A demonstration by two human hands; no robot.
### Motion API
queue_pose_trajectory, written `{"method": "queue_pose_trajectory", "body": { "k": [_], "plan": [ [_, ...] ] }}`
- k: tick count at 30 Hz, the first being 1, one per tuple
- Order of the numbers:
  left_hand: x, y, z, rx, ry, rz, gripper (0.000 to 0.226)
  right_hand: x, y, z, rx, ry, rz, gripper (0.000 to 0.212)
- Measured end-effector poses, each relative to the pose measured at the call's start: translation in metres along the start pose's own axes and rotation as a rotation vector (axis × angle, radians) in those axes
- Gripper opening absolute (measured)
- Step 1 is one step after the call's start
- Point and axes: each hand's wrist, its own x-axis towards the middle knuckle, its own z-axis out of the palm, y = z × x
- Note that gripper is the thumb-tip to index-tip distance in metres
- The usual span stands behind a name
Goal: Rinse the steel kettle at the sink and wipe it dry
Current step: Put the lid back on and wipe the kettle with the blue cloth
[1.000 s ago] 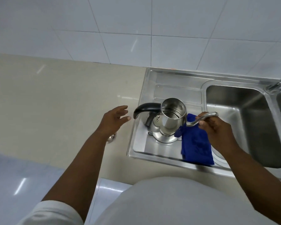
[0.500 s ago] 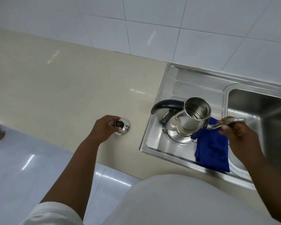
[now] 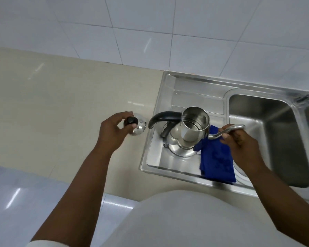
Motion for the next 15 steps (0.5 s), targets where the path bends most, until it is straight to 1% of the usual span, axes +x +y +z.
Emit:
{"method": "queue_pose_trajectory", "body": {
  "k": [5, 9, 12, 15],
  "plan": [
    [0.011, 0.077, 0.041, -0.044, -0.091, 0.252, 0.034, 0.000, -0.002, 0.000, -0.016, -0.003, -0.021, 0.019],
    [0.016, 0.114, 0.072, -0.012, -0.179, 0.303, 0.030, 0.000, -0.002, 0.000, -0.013, -0.005, -0.013, 0.023],
    [0.019, 0.126, 0.090, 0.084, -0.277, 0.315, 0.030, 0.000, -0.002, 0.000, -0.005, 0.001, -0.039, 0.020],
    [0.021, 0.136, 0.102, 0.223, -0.302, 0.347, 0.033, -0.002, -0.004, -0.001, 0.011, 0.011, -0.045, 0.019]
  ]
}}
